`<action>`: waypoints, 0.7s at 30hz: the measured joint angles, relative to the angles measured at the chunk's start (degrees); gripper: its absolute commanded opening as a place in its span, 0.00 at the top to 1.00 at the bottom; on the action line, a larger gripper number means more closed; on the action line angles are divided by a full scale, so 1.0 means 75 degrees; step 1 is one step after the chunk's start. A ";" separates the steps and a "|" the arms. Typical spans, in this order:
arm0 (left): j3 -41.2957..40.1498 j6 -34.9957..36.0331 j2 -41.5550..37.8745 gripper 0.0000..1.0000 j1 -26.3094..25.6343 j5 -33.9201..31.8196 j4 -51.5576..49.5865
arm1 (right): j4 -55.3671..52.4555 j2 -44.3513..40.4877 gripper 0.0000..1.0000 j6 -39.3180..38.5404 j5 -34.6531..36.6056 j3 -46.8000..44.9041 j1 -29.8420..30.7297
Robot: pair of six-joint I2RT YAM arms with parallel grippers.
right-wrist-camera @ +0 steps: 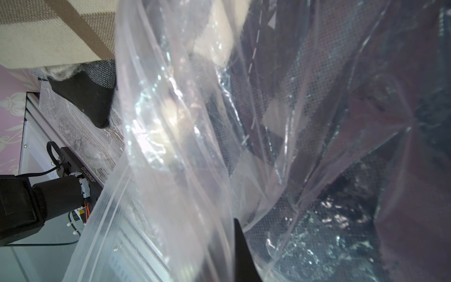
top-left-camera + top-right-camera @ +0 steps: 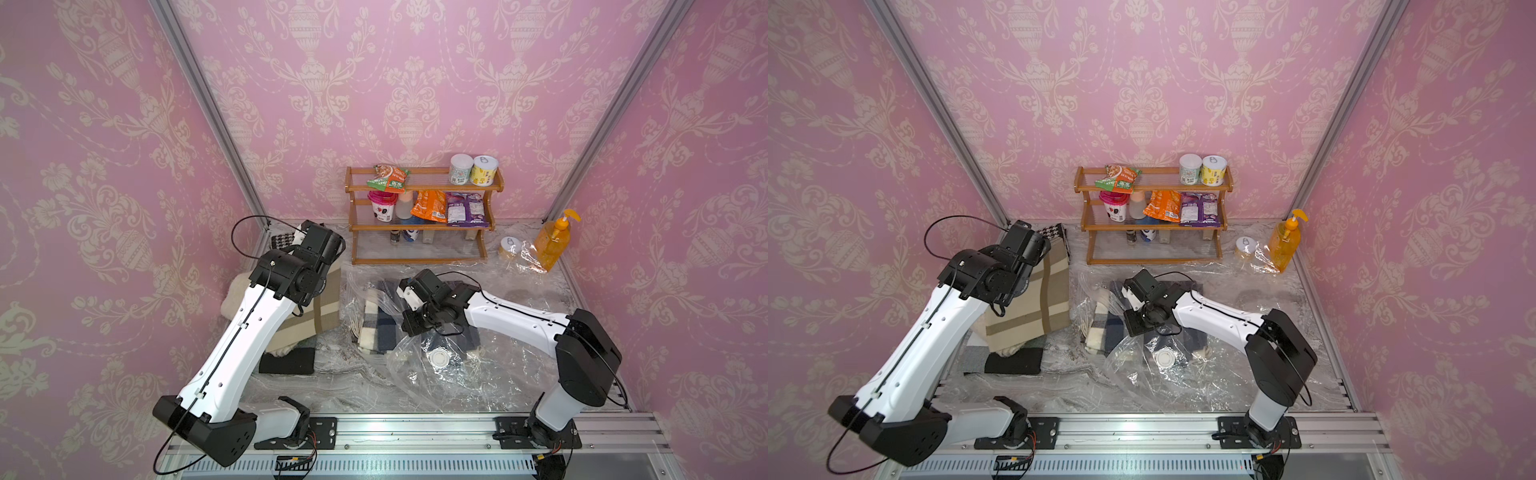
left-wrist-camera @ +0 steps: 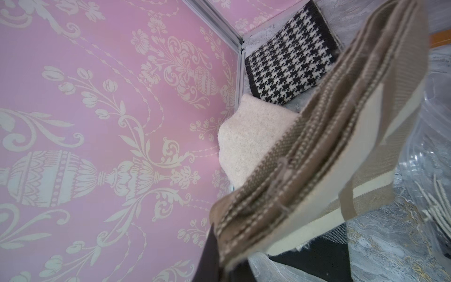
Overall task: Take the scarf out of the vacuum bag
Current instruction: Place the scarf at the center of the board.
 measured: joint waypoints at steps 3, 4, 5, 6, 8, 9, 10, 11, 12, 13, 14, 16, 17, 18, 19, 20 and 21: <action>-0.0047 0.0131 -0.0006 1.00 0.0557 0.0058 0.0178 | 0.0012 0.0000 0.91 0.0000 0.0000 -0.0035 0.0000; -0.0090 0.0154 -0.0009 1.00 0.0734 0.0102 0.0233 | 0.0020 0.0000 0.91 0.0000 0.0000 -0.0047 -0.0009; -0.0134 0.0157 -0.0009 1.00 0.0886 0.0152 0.0268 | 0.0026 0.0000 0.91 -0.0003 0.0000 -0.0052 -0.0015; -0.0189 0.0160 -0.0009 1.00 0.1037 0.0207 0.0312 | 0.0035 0.0000 0.91 -0.0003 -0.0006 -0.0052 -0.0035; -0.0280 0.0154 -0.0009 1.00 0.1358 0.0300 0.0399 | 0.0038 0.0000 0.91 0.0000 -0.0023 -0.0052 -0.0050; -0.0326 0.0152 -0.0012 1.00 0.1547 0.0385 0.0466 | 0.0038 0.0000 0.91 0.0000 -0.0032 -0.0052 -0.0064; -0.0370 0.0154 -0.0017 1.00 0.1754 0.0495 0.0545 | 0.0044 0.0000 0.91 0.0000 -0.0047 -0.0055 -0.0070; -0.0431 0.0152 -0.0035 1.00 0.1938 0.0600 0.0656 | 0.0096 -0.0003 0.91 0.0000 -0.0055 -0.0090 -0.0076; -0.0542 0.0152 -0.0067 1.00 0.2171 0.0755 0.0807 | 0.0146 -0.0006 0.91 0.0000 -0.0055 -0.0154 -0.0079; -0.0664 0.0146 -0.0108 1.00 0.2416 0.0938 0.0950 | 0.0160 -0.0006 0.91 0.0000 -0.0052 -0.0230 -0.0079; -0.0761 0.0137 -0.0140 1.00 0.2623 0.1110 0.1064 | 0.0172 -0.0006 0.91 0.0000 -0.0052 -0.0286 -0.0085; -0.1037 0.0035 -0.0184 1.00 0.3171 0.1568 0.1373 | 0.0175 -0.0006 0.91 0.0000 -0.0052 -0.0344 -0.0085; -0.1142 -0.0009 -0.0187 1.00 0.3372 0.1740 0.1504 | 0.0181 -0.0006 0.91 0.0000 -0.0052 -0.0350 -0.0085; -0.1256 -0.0082 -0.0187 1.00 0.3596 0.1938 0.1655 | 0.0181 -0.0006 0.91 0.0000 -0.0052 -0.0350 -0.0085; -0.1364 -0.0175 -0.0187 1.00 0.3803 0.2124 0.1818 | 0.0184 -0.0006 0.91 0.0000 -0.0052 -0.0350 -0.0085; -0.1440 -0.0233 -0.0187 1.00 0.3952 0.2261 0.1938 | 0.0184 -0.0009 0.91 0.0000 -0.0052 -0.0356 -0.0087; -0.1507 -0.0309 -0.0187 1.00 0.4115 0.2416 0.2066 | 0.0187 -0.0009 0.91 0.0000 -0.0055 -0.0361 -0.0093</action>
